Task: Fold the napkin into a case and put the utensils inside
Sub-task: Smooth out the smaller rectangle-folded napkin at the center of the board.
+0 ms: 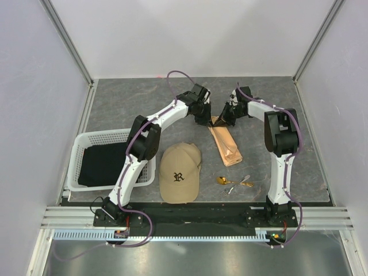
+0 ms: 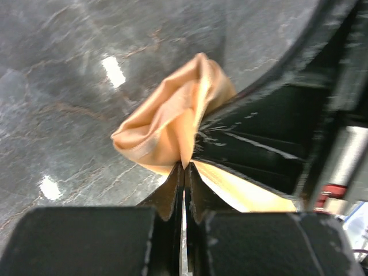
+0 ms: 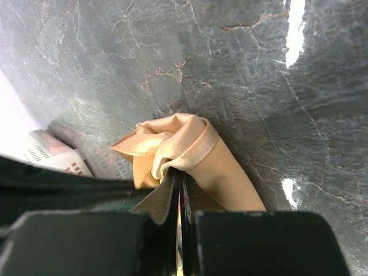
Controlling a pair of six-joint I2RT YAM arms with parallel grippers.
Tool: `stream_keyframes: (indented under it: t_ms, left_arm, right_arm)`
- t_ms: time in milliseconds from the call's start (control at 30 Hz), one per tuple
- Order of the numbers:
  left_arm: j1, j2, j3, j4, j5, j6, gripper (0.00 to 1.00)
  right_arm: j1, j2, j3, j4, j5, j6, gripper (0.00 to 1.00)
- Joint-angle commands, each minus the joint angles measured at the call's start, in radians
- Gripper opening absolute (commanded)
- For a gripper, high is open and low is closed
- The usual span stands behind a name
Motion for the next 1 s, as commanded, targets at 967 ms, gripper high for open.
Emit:
stream_keyframes:
  t_ms: [967]
  left_arm:
    - [-0.008,-0.036,0.022,0.068,0.079,-0.053,0.02]
  right_arm:
    - [0.071,0.089,0.008,0.187,-0.070,0.110,0.03]
